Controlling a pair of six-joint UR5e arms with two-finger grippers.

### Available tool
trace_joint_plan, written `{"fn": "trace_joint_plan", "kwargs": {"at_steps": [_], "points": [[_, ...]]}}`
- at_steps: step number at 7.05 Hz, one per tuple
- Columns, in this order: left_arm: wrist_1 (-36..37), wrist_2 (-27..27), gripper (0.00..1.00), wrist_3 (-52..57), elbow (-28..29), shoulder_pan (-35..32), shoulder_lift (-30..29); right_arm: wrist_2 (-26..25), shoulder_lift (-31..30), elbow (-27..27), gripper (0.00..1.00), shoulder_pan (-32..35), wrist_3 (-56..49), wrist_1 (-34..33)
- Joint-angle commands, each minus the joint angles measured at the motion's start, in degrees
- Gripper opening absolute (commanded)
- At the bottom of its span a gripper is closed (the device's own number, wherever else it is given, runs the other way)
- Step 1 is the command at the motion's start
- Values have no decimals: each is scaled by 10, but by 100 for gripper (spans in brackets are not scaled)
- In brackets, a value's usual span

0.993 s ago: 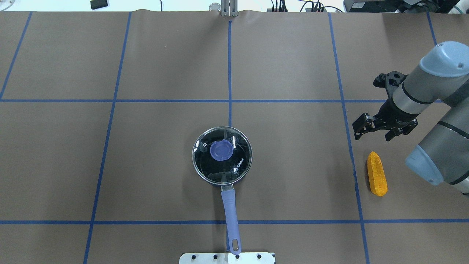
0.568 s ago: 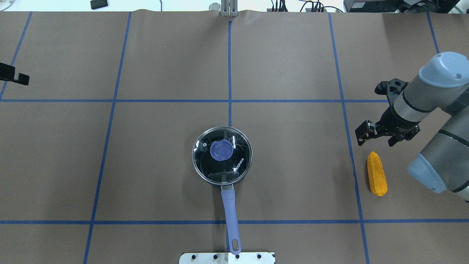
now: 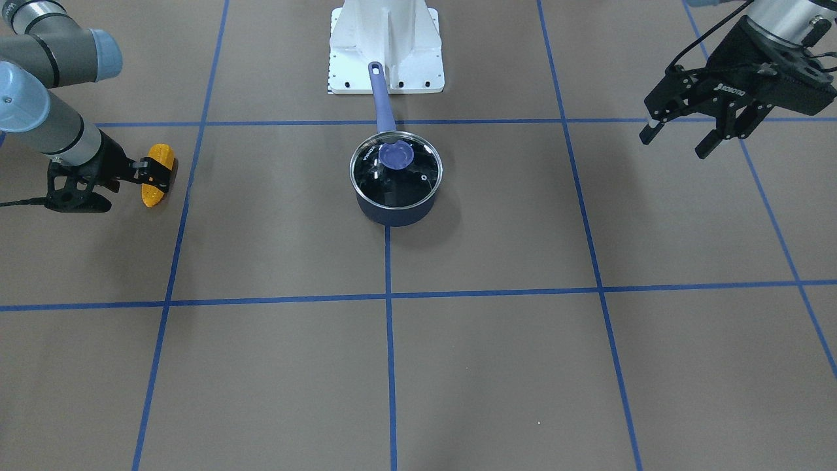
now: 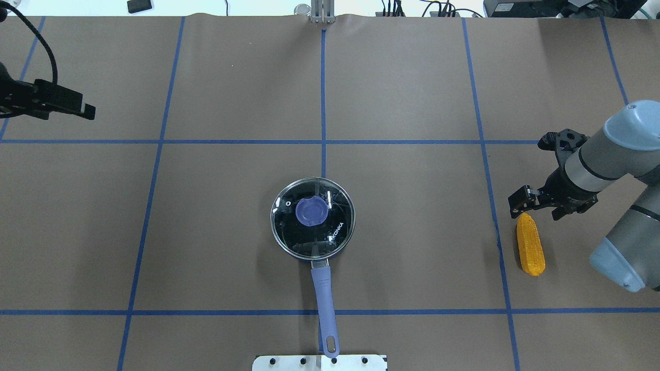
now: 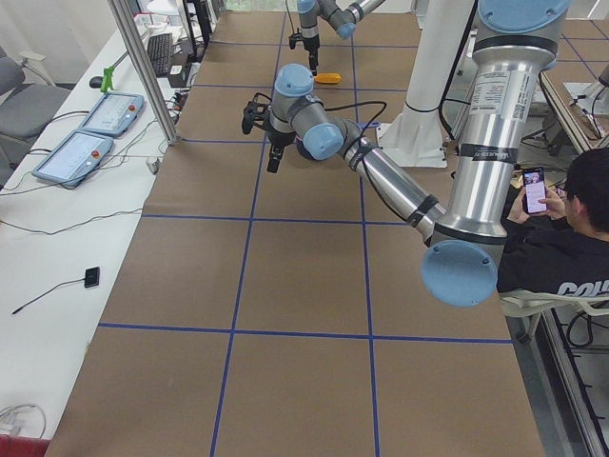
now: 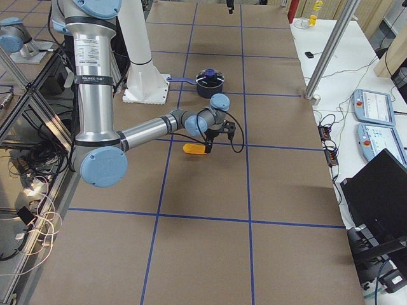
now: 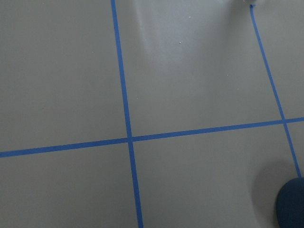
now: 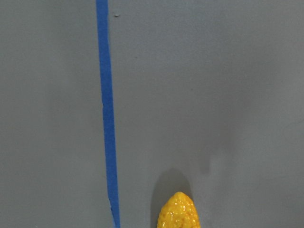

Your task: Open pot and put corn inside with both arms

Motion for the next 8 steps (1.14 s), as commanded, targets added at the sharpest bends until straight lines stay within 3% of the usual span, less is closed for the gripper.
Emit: {"fn": "trace_joint_plan", "kwargs": {"at_steps": [1,6,8], "points": [[37,14,99,-6,-14,15,-16,-2,-2,-4,99,-7,2,7],[38,22,99,-6,-14,17,-17,-14,-27,-21,97,-46,60,100],[38,22,99,-6,-14,21,-16,-23,-28,-22,82,-47,60,100]]}}
